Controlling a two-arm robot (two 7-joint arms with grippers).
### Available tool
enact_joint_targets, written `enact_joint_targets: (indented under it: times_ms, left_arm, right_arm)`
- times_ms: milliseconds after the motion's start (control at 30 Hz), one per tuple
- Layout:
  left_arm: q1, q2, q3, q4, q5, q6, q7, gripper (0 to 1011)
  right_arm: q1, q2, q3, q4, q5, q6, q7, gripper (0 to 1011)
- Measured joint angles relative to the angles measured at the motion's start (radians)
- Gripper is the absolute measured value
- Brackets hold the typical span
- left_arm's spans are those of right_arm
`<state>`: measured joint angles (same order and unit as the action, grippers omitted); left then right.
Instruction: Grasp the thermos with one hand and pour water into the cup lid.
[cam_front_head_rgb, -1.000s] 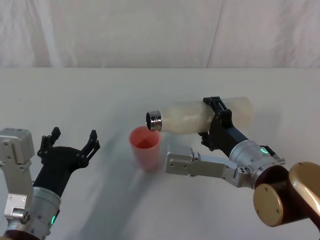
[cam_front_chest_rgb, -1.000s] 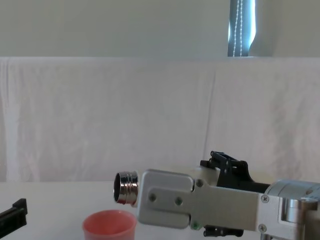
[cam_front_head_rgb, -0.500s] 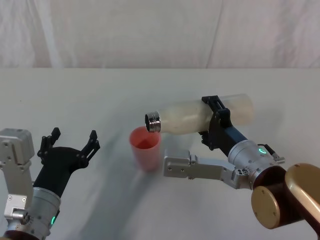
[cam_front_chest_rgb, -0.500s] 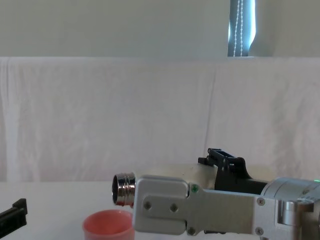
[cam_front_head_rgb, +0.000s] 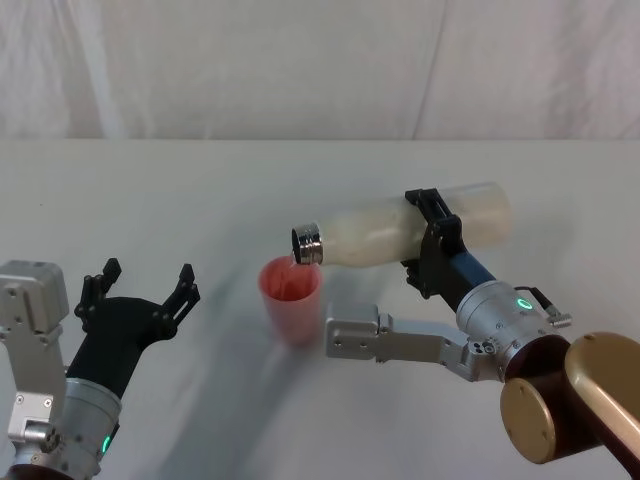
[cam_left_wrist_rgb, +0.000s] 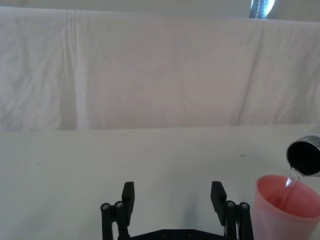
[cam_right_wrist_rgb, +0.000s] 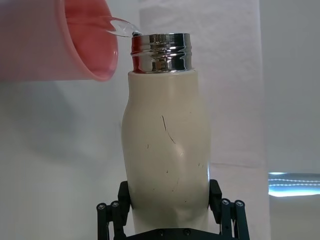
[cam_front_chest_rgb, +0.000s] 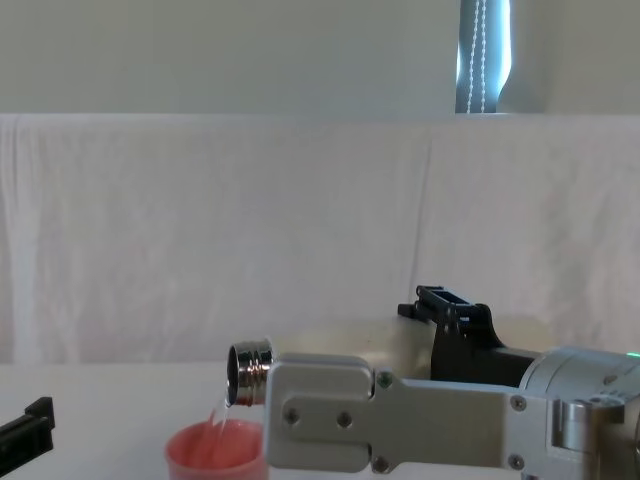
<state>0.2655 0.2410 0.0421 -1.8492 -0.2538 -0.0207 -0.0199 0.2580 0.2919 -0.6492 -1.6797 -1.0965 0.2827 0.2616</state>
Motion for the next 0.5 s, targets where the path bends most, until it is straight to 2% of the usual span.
enact_joint_targets:
  times_ms: [500]
  left_arm:
    - [0.000, 0.000, 0.000, 0.000, 0.000, 0.000, 0.000, 1001]
  right_arm:
    - [-0.011, 0.001, 0.008, -0.006, -0.005, -0.005, -0.016, 959]
